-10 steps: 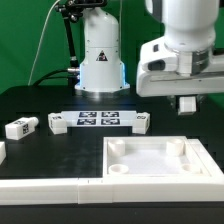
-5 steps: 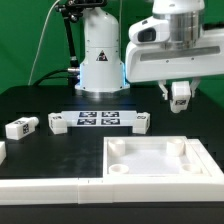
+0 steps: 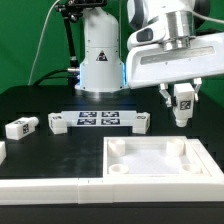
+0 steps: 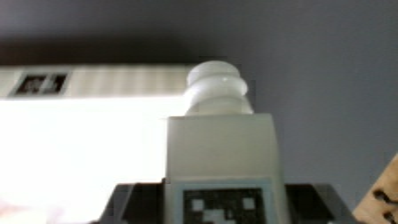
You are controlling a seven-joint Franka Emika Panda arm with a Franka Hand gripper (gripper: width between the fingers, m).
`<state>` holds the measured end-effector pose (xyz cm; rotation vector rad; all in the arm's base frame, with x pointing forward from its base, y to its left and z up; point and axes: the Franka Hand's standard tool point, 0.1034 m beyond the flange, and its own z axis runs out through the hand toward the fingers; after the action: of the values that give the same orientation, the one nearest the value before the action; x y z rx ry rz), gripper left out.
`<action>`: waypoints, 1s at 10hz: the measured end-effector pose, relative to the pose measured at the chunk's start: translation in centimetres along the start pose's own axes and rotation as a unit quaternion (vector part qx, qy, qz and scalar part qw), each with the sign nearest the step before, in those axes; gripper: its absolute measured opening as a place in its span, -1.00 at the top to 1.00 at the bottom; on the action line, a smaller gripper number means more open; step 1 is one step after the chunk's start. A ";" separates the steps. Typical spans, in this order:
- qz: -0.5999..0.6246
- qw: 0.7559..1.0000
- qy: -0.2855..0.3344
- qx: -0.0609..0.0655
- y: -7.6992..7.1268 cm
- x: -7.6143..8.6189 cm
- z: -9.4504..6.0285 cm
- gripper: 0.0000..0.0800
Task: Assemble one leg
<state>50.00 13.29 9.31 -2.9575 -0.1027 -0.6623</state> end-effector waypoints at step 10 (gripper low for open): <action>-0.078 0.997 0.021 -0.013 3.1 8.1 3.6 0.28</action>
Offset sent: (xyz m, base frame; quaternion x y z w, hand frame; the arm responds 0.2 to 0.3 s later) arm 0.0000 0.0000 0.0000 0.0000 0.0000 0.0000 1.0000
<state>59.16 10.99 9.24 -2.9811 -0.3258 -0.7487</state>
